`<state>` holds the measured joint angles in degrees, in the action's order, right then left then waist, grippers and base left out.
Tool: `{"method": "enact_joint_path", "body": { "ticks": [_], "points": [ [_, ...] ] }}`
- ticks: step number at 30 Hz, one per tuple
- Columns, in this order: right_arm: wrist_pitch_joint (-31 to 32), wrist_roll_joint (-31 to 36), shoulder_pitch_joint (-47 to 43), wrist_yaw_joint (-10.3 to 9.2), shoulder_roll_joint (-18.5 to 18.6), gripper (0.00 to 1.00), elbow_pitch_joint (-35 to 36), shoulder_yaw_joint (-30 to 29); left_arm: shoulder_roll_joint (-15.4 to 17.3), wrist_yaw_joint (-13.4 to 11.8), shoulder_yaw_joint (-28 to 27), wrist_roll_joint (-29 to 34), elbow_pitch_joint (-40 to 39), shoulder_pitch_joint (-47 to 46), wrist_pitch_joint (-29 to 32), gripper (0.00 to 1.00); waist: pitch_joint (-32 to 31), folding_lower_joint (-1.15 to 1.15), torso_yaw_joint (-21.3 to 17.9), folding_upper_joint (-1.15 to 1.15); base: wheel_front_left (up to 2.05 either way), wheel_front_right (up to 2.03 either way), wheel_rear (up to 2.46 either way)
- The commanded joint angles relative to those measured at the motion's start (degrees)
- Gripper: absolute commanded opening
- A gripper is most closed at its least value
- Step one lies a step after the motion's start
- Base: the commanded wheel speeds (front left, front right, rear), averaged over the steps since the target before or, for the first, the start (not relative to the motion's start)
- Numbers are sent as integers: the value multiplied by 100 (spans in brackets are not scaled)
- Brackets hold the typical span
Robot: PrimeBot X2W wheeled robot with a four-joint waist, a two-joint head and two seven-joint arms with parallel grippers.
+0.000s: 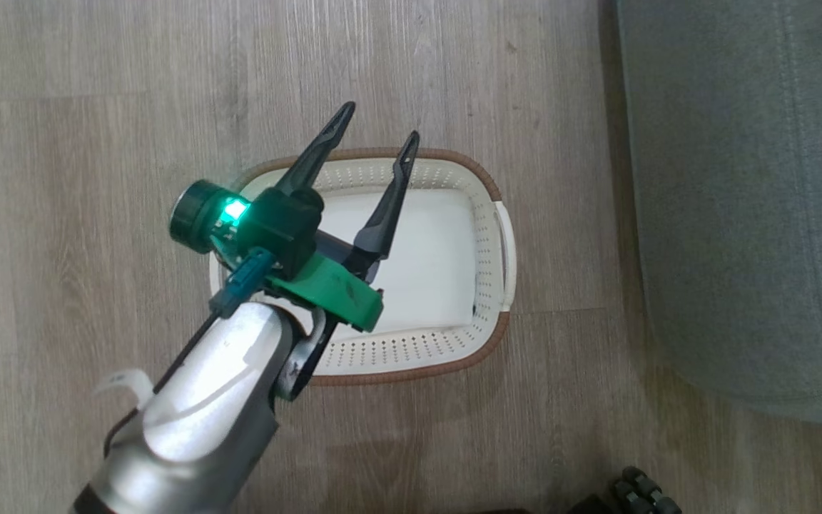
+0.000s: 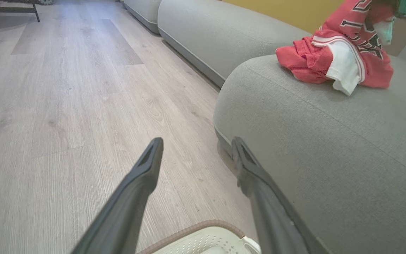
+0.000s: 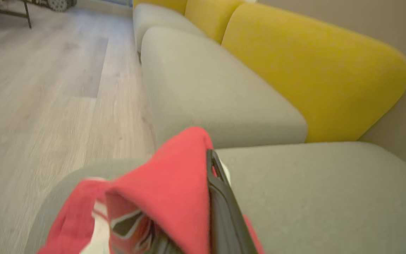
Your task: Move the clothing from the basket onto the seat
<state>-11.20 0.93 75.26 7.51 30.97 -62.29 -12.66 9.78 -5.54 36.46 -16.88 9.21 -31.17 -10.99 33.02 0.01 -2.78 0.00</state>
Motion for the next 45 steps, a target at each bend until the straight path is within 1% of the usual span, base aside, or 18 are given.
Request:
{"method": "enact_joint_path", "body": {
  "ticks": [1,5,6,7,8,9,10,15,21,25,26,34,37,41,45],
  "points": [
    [-66,89,-90,-2,41,0,108,-63,134,-21,-141,35,-253,22,28,100,29,-1,9,0,0,0,0],
    [-153,381,-282,-2,-162,0,-188,-281,231,-61,-146,37,-333,92,88,100,38,-1,-54,0,0,0,0],
    [-145,425,-316,-2,-212,11,-271,-325,253,-73,-150,34,-344,112,101,100,34,-1,-80,0,0,0,0],
    [-154,459,-335,-2,-258,30,-326,-366,273,-81,-152,29,-348,129,118,100,30,-1,-108,0,0,0,0],
    [-172,494,-348,-2,-303,46,-359,-396,295,-90,-156,25,-350,145,132,100,24,-1,-141,0,0,0,0],
    [-184,537,-366,-2,-342,87,-395,-404,316,-103,-163,23,-353,160,141,100,18,-1,-177,0,0,0,0],
    [-198,572,-383,-2,-376,100,-425,-403,331,-113,-169,19,-354,171,147,100,12,-1,-207,0,0,0,0],
    [-300,595,-557,-2,-608,100,-505,-250,373,-192,-234,-34,-342,225,143,100,-84,-1,-405,0,0,0,0],
    [-369,311,-983,-2,-893,100,-444,146,371,-337,-396,-159,-362,326,34,100,-333,-1,-707,0,0,0,0],
    [-377,16,-1333,-2,-981,100,-167,465,303,-387,-484,-282,-317,407,-84,100,-623,-1,-798,0,0,0,0],
    [-378,-157,-1520,-2,-985,100,17,625,264,-396,-531,-355,-269,454,-145,100,-804,-1,-800,0,0,0,0],
    [-379,-712,-2069,-2,-893,100,661,1274,121,-573,-776,-556,-47,803,-326,100,-1607,-1,-641,0,0,0,0],
    [-379,-848,-2231,-2,-900,100,824,1490,79,-570,-901,-678,-8,1002,-365,100,-1916,-1,-536,0,0,0,0],
    [-379,-976,-2408,-2,-955,100,978,1667,107,-552,-1024,-729,27,1207,-385,100,-2212,-1,-407,0,0,0,0],
    [-379,-1150,-2680,-2,-1064,100,1223,1804,138,-621,-1260,-814,120,1513,-396,100,-2562,-1,-221,0,0,0,0]
  ]
}}
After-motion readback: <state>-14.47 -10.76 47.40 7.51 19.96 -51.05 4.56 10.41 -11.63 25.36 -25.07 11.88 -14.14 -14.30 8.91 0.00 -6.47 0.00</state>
